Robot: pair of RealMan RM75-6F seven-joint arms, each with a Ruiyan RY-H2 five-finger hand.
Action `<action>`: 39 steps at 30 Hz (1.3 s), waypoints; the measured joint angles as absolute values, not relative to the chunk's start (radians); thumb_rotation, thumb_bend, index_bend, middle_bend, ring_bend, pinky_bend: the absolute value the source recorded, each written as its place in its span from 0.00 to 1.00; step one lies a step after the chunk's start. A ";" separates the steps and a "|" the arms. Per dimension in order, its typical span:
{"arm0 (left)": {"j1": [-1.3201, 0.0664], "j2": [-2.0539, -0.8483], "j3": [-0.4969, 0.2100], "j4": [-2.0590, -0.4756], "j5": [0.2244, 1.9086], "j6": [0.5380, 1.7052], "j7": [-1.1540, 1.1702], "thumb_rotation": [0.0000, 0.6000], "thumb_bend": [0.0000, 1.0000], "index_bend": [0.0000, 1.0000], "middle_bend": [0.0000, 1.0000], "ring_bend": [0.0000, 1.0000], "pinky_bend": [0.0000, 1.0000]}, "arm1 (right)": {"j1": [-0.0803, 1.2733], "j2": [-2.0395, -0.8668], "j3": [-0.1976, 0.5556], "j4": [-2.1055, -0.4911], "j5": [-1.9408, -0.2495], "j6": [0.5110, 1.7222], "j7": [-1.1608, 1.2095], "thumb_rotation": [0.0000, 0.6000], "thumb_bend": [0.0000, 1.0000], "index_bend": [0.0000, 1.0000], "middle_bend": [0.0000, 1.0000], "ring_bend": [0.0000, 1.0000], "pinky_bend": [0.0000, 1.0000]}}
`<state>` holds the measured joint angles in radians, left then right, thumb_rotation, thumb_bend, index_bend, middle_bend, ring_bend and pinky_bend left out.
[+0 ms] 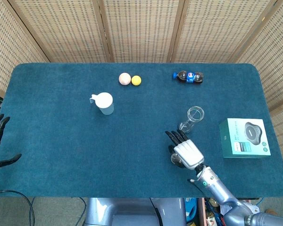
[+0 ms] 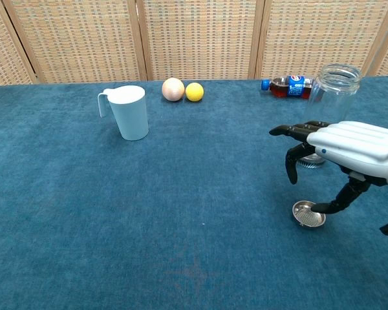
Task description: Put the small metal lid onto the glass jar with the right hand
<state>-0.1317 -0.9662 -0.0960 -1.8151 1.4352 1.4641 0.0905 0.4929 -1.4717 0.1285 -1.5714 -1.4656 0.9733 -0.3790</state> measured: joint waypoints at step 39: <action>-0.147 -0.959 -0.100 -1.808 1.409 1.436 0.070 1.00 0.03 0.00 0.00 0.00 0.00 | 0.546 -1.553 0.069 -1.458 -1.340 0.941 -0.402 1.00 0.58 0.62 0.00 0.00 0.00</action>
